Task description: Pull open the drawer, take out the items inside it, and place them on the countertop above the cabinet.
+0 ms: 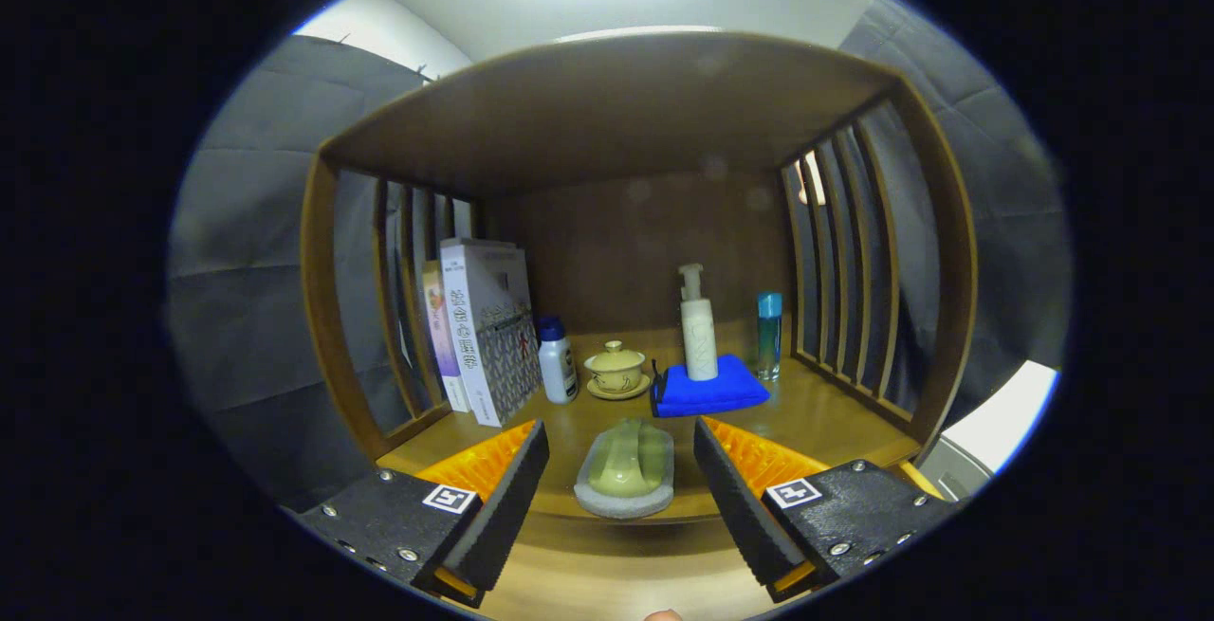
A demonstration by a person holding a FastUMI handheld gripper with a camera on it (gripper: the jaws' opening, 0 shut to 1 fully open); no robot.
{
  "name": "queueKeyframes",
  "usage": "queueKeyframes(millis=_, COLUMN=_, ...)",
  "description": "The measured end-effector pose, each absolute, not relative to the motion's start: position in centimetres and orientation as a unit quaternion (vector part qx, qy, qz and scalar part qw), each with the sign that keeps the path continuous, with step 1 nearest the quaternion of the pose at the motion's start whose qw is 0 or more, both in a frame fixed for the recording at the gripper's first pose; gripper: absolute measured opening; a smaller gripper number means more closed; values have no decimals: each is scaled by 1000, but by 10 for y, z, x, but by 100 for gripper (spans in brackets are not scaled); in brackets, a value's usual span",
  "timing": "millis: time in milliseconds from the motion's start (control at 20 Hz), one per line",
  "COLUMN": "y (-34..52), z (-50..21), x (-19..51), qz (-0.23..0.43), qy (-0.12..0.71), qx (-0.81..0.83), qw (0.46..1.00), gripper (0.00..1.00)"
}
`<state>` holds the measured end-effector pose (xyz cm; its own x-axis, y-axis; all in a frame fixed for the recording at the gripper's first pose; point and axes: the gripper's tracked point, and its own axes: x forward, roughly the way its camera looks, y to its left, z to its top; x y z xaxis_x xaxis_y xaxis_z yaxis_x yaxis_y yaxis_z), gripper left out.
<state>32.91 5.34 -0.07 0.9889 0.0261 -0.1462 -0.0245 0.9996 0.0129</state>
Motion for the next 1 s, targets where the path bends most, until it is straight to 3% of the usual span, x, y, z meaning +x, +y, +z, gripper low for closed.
queueKeyframes(millis=350, y=61, z=9, x=269, qz=13, qy=32, qx=-9, qw=999, gripper=95)
queueKeyframes(millis=1000, y=63, z=-44, x=170, qz=10, qy=26, qx=-8, qw=1000, gripper=95)
